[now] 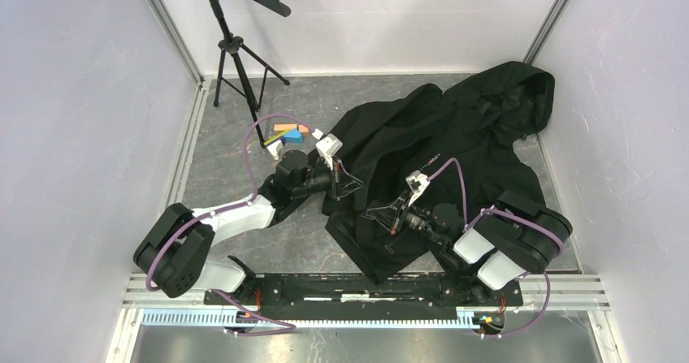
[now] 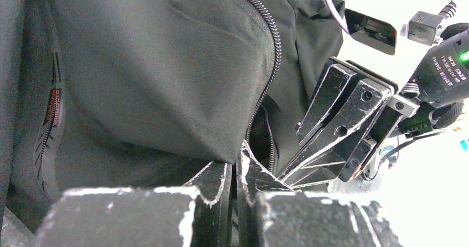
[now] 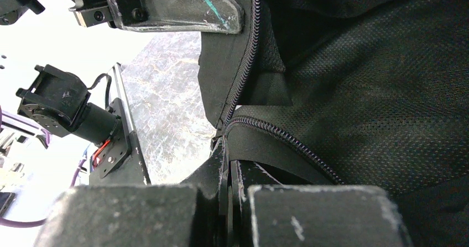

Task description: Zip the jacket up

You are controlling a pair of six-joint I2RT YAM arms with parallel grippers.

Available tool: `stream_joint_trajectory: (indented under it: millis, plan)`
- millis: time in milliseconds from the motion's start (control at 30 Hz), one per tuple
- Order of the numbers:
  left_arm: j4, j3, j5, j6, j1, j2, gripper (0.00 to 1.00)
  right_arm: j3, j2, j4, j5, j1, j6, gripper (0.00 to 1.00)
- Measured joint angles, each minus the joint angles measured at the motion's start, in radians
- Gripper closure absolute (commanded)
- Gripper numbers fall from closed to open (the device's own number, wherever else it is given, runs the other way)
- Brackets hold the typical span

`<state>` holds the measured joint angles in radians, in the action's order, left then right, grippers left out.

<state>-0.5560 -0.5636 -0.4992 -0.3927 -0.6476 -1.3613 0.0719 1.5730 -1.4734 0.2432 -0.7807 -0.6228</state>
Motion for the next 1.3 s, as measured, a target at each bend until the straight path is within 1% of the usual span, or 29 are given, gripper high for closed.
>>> stream_joint_trajectory:
  millis: [1300]
  plan:
    - [0.000,0.000,-0.001,0.000,0.000,0.000,0.98,-0.005,-0.030,0.000,-0.042,0.008,0.000,1.00]
